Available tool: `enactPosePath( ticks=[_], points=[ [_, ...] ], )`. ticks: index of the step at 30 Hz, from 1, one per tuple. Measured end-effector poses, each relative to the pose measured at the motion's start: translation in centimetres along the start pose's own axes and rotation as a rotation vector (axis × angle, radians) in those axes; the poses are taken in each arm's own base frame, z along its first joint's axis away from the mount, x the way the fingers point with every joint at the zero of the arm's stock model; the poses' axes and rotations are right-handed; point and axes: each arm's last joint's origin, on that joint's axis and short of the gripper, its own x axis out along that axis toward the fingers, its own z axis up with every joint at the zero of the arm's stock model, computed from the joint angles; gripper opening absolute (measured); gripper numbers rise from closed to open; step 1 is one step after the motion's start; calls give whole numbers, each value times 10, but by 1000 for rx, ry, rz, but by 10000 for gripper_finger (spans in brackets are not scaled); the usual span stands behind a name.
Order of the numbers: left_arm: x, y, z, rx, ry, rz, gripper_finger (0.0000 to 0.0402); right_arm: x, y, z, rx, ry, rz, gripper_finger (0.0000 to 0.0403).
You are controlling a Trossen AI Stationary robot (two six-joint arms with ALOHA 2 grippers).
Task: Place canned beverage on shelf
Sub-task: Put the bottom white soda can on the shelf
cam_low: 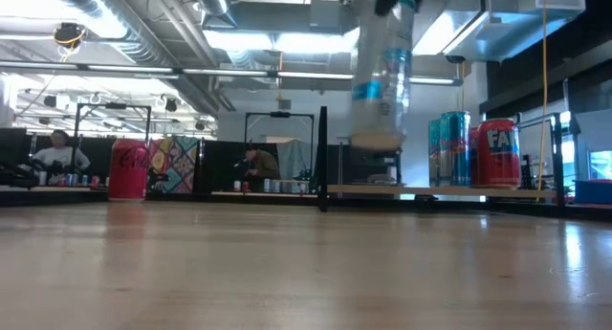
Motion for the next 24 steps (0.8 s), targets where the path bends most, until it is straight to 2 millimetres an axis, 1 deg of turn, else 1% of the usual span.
enactPosePath(
  ticks=[3,9,12,14,19,21,24],
  points=[
    [5,11,12,-35,-18,62,316,-18,-39,-4,57,36,-93,229],
    [16,33,31,-97,-4,190,316,-39,-117,-5,144,29,-233,229],
    [20,41,38,-130,-11,231,316,-42,-155,-6,182,41,-309,229],
    [23,46,44,-158,-17,250,316,-43,-179,-8,203,53,-326,229],
    [28,58,57,-216,-36,294,316,-45,-230,-15,239,58,-360,229],
    [30,62,61,-235,-45,308,316,-47,-246,-17,265,34,-355,229],
    [32,67,66,-246,-49,327,316,-48,-264,-23,304,38,-340,229]
  ],
)
